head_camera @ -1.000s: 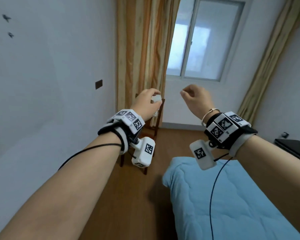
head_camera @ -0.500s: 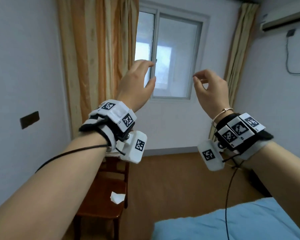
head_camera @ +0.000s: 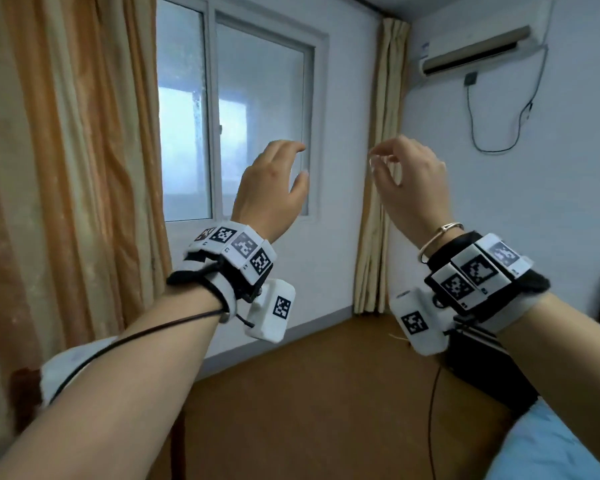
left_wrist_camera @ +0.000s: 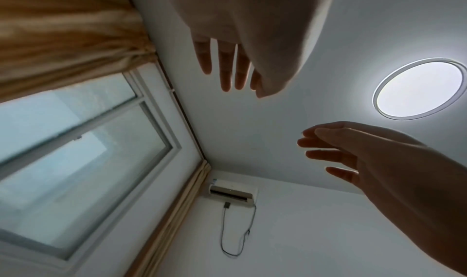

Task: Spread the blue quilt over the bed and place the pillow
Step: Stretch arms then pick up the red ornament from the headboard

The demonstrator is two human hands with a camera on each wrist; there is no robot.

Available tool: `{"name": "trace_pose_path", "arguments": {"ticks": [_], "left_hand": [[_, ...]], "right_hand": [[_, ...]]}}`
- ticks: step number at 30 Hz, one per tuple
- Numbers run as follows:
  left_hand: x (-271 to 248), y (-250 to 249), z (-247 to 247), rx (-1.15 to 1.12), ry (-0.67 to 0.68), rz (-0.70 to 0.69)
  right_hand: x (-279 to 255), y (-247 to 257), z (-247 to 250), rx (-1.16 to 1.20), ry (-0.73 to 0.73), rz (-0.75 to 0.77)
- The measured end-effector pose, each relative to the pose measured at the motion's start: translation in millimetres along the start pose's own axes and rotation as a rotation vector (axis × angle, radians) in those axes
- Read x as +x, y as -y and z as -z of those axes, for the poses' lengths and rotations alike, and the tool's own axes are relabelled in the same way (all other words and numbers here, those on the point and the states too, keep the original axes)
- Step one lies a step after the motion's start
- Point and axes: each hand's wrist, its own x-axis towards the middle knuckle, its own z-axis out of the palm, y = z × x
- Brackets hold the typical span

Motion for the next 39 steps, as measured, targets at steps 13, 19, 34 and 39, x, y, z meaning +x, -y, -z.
{"name": "trace_pose_path", "arguments": {"ticks": [13, 19, 34, 39], "left_hand": [[143.6, 109.5, -337.5, -0.217, 0.097, -0.120], [231.3, 107.3, -552.2, -0.413, 0.105, -0.162], [371.4, -12.6, -1093.1, -0.776, 0.402, -0.402], [401.0, -112.1, -1235.5, -0.911, 0.501, -0.474]], "right_hand": [[48.6, -294.4, -160.5, -0.242, 0.011, -0.070], [76.7, -480.6, -200.5, -0.435, 0.011, -0.130], [99.7, -936.7, -214.5, -0.942, 0.064, -0.432], [100.7, -1059.5, -164.7, -1.116, 0.076, -0.555]]}}
